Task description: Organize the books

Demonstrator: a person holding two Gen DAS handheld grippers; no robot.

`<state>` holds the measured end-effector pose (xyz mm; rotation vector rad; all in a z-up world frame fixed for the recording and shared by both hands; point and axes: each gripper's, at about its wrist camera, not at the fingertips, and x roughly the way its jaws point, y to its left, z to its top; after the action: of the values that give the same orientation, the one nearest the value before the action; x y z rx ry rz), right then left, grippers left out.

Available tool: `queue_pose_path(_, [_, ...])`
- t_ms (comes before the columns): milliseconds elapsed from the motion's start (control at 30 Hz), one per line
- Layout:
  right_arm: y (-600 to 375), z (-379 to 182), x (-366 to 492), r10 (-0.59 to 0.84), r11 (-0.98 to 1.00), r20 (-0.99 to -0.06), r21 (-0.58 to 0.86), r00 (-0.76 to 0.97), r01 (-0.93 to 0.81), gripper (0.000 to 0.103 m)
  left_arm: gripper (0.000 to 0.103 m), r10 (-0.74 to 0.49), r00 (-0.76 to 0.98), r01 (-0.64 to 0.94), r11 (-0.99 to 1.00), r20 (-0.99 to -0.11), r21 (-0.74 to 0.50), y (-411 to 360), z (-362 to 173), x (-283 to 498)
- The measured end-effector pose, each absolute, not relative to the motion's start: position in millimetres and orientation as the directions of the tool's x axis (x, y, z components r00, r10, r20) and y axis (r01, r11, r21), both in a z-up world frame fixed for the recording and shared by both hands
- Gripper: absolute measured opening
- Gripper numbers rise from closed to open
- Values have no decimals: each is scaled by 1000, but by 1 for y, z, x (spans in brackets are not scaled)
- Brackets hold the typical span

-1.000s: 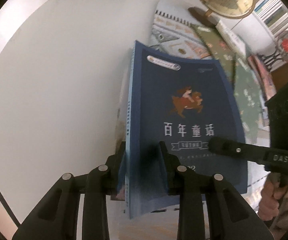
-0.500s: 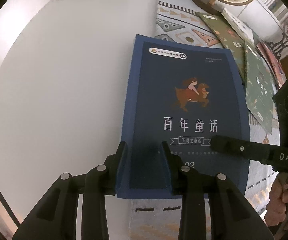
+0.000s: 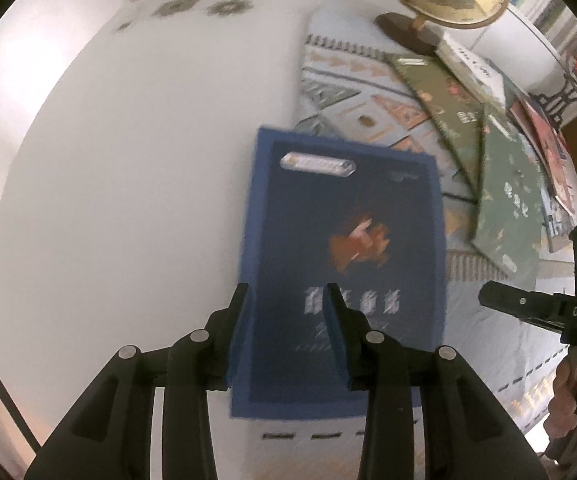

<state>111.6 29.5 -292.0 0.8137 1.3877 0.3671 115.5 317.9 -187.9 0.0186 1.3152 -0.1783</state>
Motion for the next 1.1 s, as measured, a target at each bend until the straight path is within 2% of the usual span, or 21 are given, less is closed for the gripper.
queue_pose_path(300, [-67, -281, 89, 577, 681, -756, 654, 309, 329, 21, 34, -182, 254, 330, 939, -950, -91, 225, -176, 143])
queue_pose_path(433, [-107, -276, 81, 524, 681, -773, 633, 358, 369, 30, 37, -181, 228, 427, 902, -957, -68, 174, -182, 153])
queue_pose_path(600, [-154, -269, 73, 479, 674, -777, 623, 407, 397, 33, 38, -207, 185, 492, 866, -961, -91, 121, -188, 161])
queue_pose_path(700, [-171, -266, 75, 453, 679, -785, 611, 422, 408, 42, 39, -188, 175, 507, 859, -966, -76, 96, -196, 166])
queue_pose_path(767, [-181, -269, 77, 463, 673, -778, 621, 426, 403, 43, 41, -163, 161, 503, 862, -974, -61, 86, -206, 171])
queue_pose_path(933, [-175, -279, 93, 486, 703, -777, 620, 401, 348, 43, 45, -2, 207, 481, 871, -978, 100, 73, -226, 181])
queue_pose_path(1000, [-170, -285, 99, 495, 704, -771, 626, 400, 334, 43, 53, -11, 207, 457, 885, -978, 87, 74, -225, 184])
queue_pose_path(1100, [-162, -289, 107, 500, 719, -771, 623, 394, 307, 43, 56, -40, 177, 413, 910, -983, 37, 79, -228, 190])
